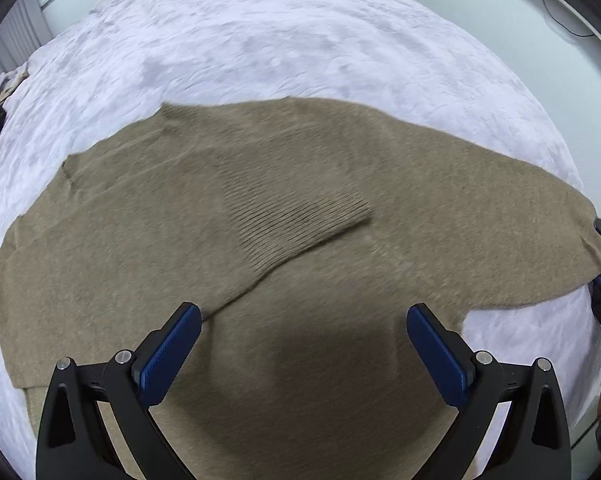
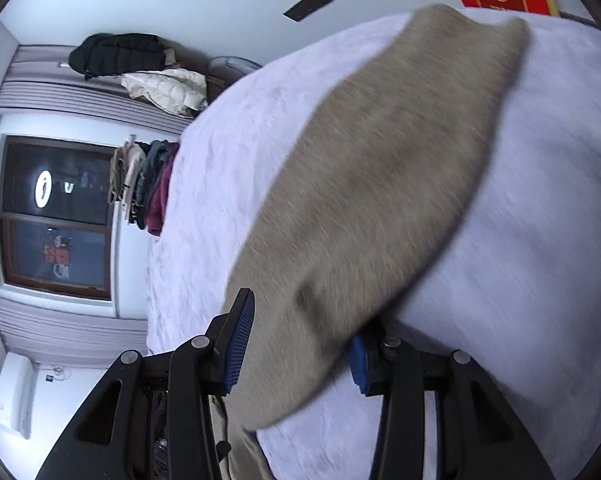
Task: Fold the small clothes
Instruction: 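Carry the sleeve across the sweater body and release it from the right tool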
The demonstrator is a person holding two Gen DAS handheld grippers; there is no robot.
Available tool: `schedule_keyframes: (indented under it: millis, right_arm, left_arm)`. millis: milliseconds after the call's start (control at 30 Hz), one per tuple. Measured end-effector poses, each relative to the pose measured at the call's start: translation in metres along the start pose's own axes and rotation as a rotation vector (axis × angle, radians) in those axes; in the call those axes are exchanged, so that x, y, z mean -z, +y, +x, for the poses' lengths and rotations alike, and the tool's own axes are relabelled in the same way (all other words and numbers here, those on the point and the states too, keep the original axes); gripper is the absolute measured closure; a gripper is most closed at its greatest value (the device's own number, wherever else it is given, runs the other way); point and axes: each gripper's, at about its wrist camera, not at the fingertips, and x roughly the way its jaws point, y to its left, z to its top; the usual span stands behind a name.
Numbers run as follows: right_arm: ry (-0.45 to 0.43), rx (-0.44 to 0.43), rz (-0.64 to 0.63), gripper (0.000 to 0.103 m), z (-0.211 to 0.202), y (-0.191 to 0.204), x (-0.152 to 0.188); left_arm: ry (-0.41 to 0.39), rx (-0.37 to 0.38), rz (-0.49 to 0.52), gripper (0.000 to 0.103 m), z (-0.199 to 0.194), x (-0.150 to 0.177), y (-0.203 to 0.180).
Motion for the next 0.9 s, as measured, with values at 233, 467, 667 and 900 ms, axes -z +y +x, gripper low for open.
schedule_keyframes:
  millis: [233, 467, 667, 900]
  right_arm:
    - [-0.02, -0.162, 0.184, 0.078, 0.02, -0.007, -0.017]
    - [0.093, -0.341, 0.101, 0.094, 0.038, 0.038, -0.006]
    - [0.17, -0.38, -0.078, 0.094, 0.056, 0.114, 0.009]
    - [0.343, -0.393, -0.459, 0.093, 0.101, 0.23, 0.095]
  left_arm:
    - [-0.051, -0.027, 0.038, 0.0, 0.02, -0.035, -0.04]
    - [-0.043, -0.095, 0.139, 0.0, 0.046, -0.027, -0.063]
    - [-0.104, 0.009, 0.025, 0.0, 0.0, -0.024, -0.002]
    - [-0.198, -0.067, -0.036, 0.0, -0.055, 0.009, 0.099]
